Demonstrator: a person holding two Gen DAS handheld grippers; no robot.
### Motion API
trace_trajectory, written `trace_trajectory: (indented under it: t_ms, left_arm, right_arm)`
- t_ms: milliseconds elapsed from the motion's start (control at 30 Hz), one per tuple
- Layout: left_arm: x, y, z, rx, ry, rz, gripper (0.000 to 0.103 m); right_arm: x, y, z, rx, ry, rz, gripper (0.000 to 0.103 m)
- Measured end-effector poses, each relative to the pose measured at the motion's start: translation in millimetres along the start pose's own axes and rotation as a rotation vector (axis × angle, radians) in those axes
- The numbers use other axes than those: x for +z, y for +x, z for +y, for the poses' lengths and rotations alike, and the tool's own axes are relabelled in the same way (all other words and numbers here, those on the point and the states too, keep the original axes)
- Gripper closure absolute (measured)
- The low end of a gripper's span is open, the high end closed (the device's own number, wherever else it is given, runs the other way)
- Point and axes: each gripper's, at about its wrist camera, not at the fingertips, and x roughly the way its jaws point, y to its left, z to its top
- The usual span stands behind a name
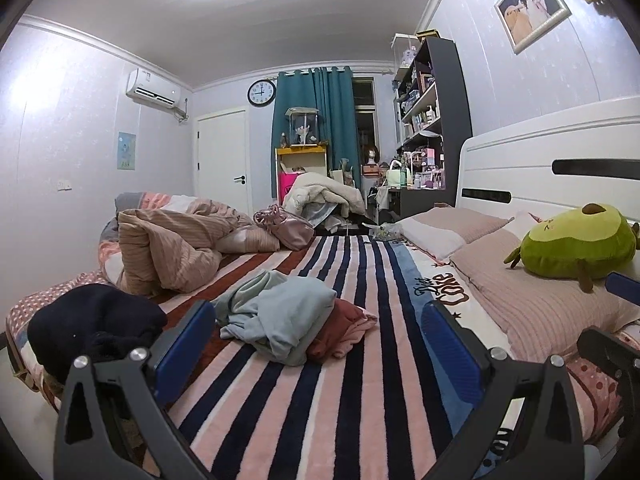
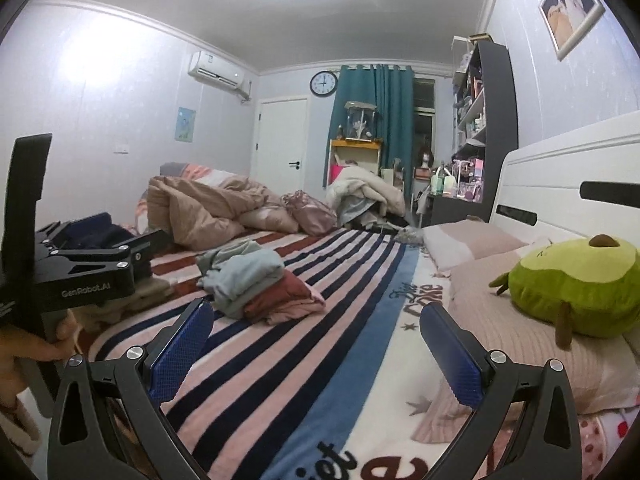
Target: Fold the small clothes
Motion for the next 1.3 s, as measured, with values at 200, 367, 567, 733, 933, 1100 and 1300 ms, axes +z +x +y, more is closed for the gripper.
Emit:
trace_trajectory:
  t_ms: [200, 367, 567, 733, 933, 1100, 1300]
  left_arm:
    - [0.0, -7.1, 0.5, -0.018, -0.009, 0.002, 0.001]
    - [-0.6, -10.9, 0.2, -0.034, -0.018, 0.001, 0.001]
    - [-1.2, -15.4, 1.2, -0.03, -0.021, 0.011, 0.001]
    - [-2.1, -22.0, 1.5, -0.02, -0.008, 0.003, 0.001]
    - [-0.8, -27.8, -0.7, -0.011, 0.001, -0.007, 0.001]
    - [-0.4, -29.5, -0.3, -0.016, -0.008, -0.007, 0.001]
    - [-0.2, -29.3, -0.2, -0.017, -0.01, -0.009, 0.001]
  right_arm:
    - [2.7, -9.9, 1.0, -0.022, 0.048, -0.019, 0.0]
    - [6.1, -12.6, -0.3, -0.028, 0.051, -0.008, 0.0]
    - [6.7, -14.8, -0.5, -0.031, 0.056, -0.009, 0.0]
    - [6.7, -17.2, 1.2, -0.029, 0.067, -0.004, 0.0]
    - [7.5, -18.1, 0.6, -0.033, 0.077, -0.005, 0.0]
    - [6.3, -22.2, 1.2, -0.041, 0.092, -0.011, 0.0]
    - [5.1, -25.3, 1.8, -0.055, 0.087, -0.01, 0.0]
